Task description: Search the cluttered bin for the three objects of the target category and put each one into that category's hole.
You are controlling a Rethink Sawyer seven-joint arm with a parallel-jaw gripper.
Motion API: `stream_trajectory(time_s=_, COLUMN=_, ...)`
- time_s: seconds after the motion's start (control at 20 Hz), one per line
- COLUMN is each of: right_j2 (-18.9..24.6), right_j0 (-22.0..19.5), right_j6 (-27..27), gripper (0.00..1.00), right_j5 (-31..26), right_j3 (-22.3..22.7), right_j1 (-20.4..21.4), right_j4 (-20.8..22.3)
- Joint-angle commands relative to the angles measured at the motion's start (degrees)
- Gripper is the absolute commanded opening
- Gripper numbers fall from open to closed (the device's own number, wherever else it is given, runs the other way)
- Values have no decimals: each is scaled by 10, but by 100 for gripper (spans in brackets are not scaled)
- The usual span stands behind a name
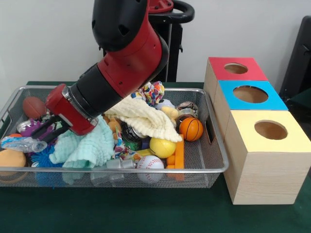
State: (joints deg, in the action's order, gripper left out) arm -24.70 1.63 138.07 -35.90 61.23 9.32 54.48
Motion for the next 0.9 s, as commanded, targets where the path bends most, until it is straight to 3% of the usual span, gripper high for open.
stream_trajectory(time_s=0.05, right_j2=32, right_j0=-6, right_j6=-142, gripper=0, right_j5=-13, right_j3=70, right_j1=33, right_j4=6)
stream_trajectory(time_s=0.9, right_j2=34, right_j0=-3, right_j6=-135, gripper=0, right_j5=-14, right_j3=96, right_j1=58, right_j4=4)
